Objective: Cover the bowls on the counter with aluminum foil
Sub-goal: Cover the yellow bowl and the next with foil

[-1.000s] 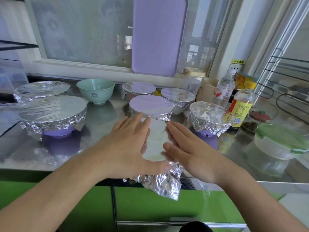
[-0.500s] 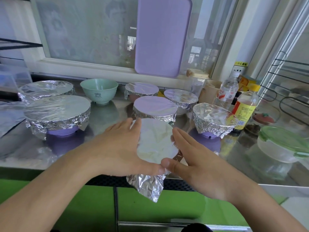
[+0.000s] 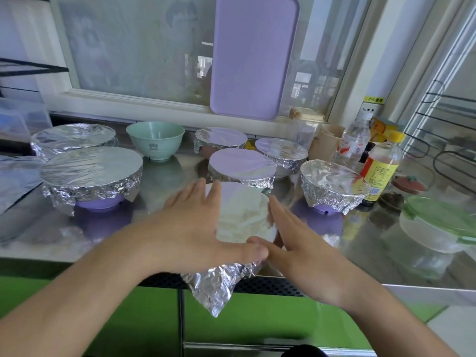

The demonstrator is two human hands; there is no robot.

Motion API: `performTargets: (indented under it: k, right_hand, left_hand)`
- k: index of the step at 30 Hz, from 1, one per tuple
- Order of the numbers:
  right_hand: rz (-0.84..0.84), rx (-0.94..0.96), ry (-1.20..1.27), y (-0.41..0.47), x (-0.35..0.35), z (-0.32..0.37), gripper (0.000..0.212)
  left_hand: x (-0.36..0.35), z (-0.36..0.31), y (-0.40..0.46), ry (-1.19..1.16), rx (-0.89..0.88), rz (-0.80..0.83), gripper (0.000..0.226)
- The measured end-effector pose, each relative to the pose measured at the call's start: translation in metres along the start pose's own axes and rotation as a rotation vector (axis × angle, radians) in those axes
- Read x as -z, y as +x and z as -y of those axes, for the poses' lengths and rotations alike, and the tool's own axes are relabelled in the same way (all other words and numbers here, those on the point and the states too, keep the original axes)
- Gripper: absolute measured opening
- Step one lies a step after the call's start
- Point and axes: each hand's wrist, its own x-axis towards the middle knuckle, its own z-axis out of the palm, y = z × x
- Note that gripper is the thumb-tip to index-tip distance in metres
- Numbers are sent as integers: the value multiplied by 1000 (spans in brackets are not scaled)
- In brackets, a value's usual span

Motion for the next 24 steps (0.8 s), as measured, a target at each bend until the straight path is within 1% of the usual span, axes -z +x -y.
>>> performTargets:
  k: [1,2,3,5,7,8,10,13,15,17,18,20,21,23,24]
  right_hand:
    - [19,-12,-25,-1,1,-3,63]
    - [31,-31,-25,-1,2,-4,64]
    - [35,-49,-13,-1,4,-6,59]
    - [-22,-70,26,2,10,-8,47]
    - [-72,-63,36,10,15,-6,49]
    - [-59,-38,41,16,17,-4,56]
    - [23,-17,47,27,17,2,73]
    - [86,-30,27,33,11,7,85]
    - [94,-27,-7,32,8,6,83]
    - [93,-2,-66,29,6,4,73]
    - [79,3,-81,28,4,5,67]
    - [10,27,-79,26,-3,6,57]
    - [-30,40,-81,25,-6,7,57]
    - [-77,56,-102,24,-12,10,66]
    - [-90,75,-113,23,-14,10,75]
  left_hand:
    - [-5,-2,2,-12,7,-37,154]
    - [-9,-4,4,-15,10,-67,155]
    - [-12,-5,5,-12,9,-91,156]
    - [-14,-4,7,-1,-2,-126,155]
    - [-13,-3,8,0,-18,-147,153]
    - [-12,-2,9,-4,-31,-159,152]
    - [-10,-2,10,-16,-60,-173,149]
    - [0,3,7,-39,-91,-150,139]
    - [9,10,4,-50,-105,-112,123]
    - [19,18,0,-67,-116,-74,110]
    - [22,23,-2,-74,-118,-56,108]
    - [26,30,-6,-67,-119,-31,111]
    - [25,34,-8,-53,-126,-29,112]
    - [18,38,-13,-56,-130,-21,120]
    - [12,39,-16,-65,-130,-26,126]
